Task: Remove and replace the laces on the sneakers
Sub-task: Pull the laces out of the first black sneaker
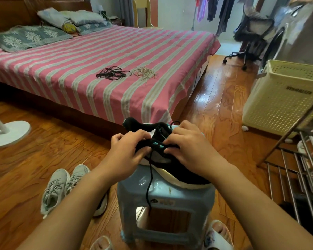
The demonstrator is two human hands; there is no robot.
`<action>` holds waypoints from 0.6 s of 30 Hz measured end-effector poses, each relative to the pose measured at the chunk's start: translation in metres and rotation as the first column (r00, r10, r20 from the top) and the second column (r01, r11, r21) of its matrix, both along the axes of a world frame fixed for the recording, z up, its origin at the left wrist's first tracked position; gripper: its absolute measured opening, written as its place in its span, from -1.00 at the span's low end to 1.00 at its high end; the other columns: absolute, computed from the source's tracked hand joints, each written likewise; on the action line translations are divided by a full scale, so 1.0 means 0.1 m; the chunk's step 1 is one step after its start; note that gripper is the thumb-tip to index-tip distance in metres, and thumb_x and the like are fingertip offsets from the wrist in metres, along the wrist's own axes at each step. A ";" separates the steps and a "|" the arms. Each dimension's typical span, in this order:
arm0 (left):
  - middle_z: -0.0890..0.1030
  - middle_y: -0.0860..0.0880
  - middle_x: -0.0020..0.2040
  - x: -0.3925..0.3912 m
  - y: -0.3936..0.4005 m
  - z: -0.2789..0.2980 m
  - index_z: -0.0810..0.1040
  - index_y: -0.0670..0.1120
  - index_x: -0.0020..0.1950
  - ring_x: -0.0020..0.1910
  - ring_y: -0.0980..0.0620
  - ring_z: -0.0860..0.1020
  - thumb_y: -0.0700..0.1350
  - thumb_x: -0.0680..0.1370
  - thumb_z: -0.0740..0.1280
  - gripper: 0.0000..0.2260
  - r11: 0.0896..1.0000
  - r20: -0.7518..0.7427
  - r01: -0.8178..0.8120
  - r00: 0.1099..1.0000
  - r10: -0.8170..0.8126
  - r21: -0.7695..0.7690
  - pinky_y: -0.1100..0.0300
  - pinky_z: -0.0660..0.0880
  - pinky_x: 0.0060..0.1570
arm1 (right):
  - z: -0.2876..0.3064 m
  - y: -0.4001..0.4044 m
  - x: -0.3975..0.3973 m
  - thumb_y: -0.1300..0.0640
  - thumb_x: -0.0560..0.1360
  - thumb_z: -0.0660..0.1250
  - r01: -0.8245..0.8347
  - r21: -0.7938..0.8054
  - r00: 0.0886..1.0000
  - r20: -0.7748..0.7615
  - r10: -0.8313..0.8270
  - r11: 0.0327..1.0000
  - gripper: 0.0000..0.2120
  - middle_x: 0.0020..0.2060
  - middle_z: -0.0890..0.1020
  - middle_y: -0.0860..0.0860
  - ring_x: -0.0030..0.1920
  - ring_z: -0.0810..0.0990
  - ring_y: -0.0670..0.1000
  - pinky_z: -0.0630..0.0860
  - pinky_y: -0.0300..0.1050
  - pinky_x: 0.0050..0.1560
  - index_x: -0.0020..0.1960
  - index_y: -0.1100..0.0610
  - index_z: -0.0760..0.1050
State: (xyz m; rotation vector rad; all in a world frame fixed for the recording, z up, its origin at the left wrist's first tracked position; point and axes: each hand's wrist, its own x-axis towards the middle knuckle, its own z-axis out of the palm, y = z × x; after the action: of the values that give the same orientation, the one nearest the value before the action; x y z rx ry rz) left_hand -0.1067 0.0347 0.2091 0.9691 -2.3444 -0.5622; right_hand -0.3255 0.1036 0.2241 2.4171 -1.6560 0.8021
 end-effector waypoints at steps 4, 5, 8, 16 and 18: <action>0.54 0.29 0.01 0.04 0.01 -0.01 0.44 0.26 0.14 0.12 0.27 0.46 -0.05 0.62 0.39 -0.77 1.000 -0.015 0.007 1.000 -0.007 0.003 0.26 0.09 0.26 | 0.06 -0.02 -0.34 0.19 0.53 0.42 0.228 -0.072 0.969 0.111 -0.220 0.971 -0.99 -0.15 0.52 0.00 -0.05 0.48 0.10 0.46 0.02 -0.09 -0.07 0.13 0.61; 0.53 0.29 0.01 0.05 0.02 -0.01 0.45 0.25 0.15 0.11 0.28 0.46 -0.06 0.62 0.39 -0.76 1.000 -0.019 0.004 1.000 -0.004 -0.003 0.22 0.11 0.27 | 0.07 -0.02 -0.50 0.18 0.56 0.38 0.414 -0.035 0.886 0.246 -0.394 0.909 -0.96 -0.11 0.50 0.02 0.00 0.49 0.13 0.43 0.00 -0.03 -0.04 0.15 0.61; 0.52 0.30 0.02 0.04 0.04 0.00 0.46 0.23 0.19 0.09 0.29 0.45 -0.08 0.62 0.37 -0.76 0.999 -0.014 -0.006 1.000 0.006 -0.031 0.13 0.15 0.28 | 0.07 0.00 -0.76 0.16 0.59 0.30 0.673 0.119 0.654 0.365 -0.663 0.730 -0.84 0.06 0.45 0.08 0.21 0.45 0.21 0.31 -0.07 0.20 0.11 0.14 0.62; 0.62 0.13 0.09 -0.02 0.12 0.02 0.55 0.07 0.33 0.09 -0.05 0.49 -0.09 0.52 0.46 -0.62 0.889 0.126 0.000 0.990 0.064 -0.458 0.00 0.38 0.01 | 0.01 0.04 -0.06 0.14 0.47 0.49 -0.037 -0.030 0.999 0.031 0.038 0.999 -0.82 -0.10 0.62 -0.06 -0.05 0.49 0.06 0.50 -0.05 -0.04 0.07 0.08 0.70; 0.62 0.08 0.05 0.00 0.13 0.04 0.56 0.03 0.32 -0.01 -0.05 0.48 -0.11 0.51 0.46 -0.63 0.883 0.129 0.022 0.991 0.044 -0.469 -0.03 0.47 -0.09 | 0.05 0.02 -0.13 0.16 0.51 0.41 0.016 -0.083 0.998 0.068 -0.010 0.996 -0.91 -0.15 0.60 -0.04 -0.08 0.50 0.06 0.50 -0.02 -0.12 -0.04 0.10 0.69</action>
State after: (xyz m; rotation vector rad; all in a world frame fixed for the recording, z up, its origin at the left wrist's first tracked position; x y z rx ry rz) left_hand -0.1068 0.0475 0.2132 0.8055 -2.4238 0.0921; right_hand -0.3381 0.1060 0.2287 2.3461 -1.6246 0.9413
